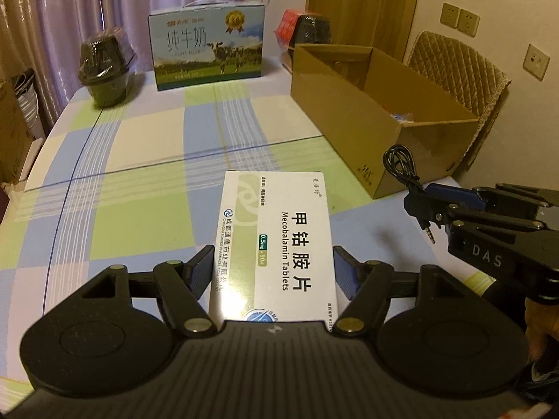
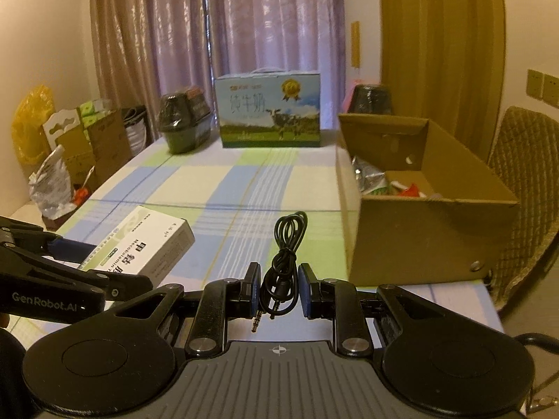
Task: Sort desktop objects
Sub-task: 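Lift and carry the tablet box and cable over the cardboard box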
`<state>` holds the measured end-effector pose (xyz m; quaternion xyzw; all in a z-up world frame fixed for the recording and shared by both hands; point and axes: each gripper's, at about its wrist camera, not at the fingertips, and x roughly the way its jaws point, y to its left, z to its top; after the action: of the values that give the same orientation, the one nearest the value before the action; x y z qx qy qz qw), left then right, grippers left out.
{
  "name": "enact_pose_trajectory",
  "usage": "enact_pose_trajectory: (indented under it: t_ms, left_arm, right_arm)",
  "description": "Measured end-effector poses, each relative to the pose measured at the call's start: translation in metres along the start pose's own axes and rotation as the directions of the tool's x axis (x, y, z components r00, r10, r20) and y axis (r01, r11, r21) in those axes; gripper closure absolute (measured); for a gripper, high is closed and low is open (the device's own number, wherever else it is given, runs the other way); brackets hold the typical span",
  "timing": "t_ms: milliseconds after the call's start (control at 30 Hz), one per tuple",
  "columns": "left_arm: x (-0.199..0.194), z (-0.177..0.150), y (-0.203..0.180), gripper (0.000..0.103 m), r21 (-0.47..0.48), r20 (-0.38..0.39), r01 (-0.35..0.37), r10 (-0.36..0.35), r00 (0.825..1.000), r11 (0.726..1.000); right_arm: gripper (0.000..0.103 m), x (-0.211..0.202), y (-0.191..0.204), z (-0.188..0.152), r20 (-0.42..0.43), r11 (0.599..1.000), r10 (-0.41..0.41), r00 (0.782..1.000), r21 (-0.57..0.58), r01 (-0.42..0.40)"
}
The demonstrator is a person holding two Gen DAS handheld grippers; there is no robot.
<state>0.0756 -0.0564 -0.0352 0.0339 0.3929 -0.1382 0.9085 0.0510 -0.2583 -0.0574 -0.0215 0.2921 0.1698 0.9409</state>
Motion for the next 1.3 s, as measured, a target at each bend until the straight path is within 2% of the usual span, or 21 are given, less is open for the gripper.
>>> enact_pose_trajectory:
  t_ms: [767,1033,1300]
  left_arm:
    - [-0.006,0.020,-0.035,0.037,0.024,0.025,0.053,-0.054,0.998,0.998]
    - [0.015,0.072,-0.069,0.037,0.042,0.062,0.129,-0.131,0.989,0.991]
    - [0.063,0.135,-0.110,0.036,0.043,0.095,0.184,-0.188,0.978,0.982]
  right_arm:
    - [0.083,-0.034,-0.035,0.009,0.057,0.997,-0.059,0.997,0.050,0.057]
    - [0.083,-0.035,-0.083,0.043,0.113,0.990,-0.125,0.986,0.072,0.118]
    - [0.083,-0.007,-0.145,0.084,0.126,0.983,-0.177,0.976,0.079,0.168]
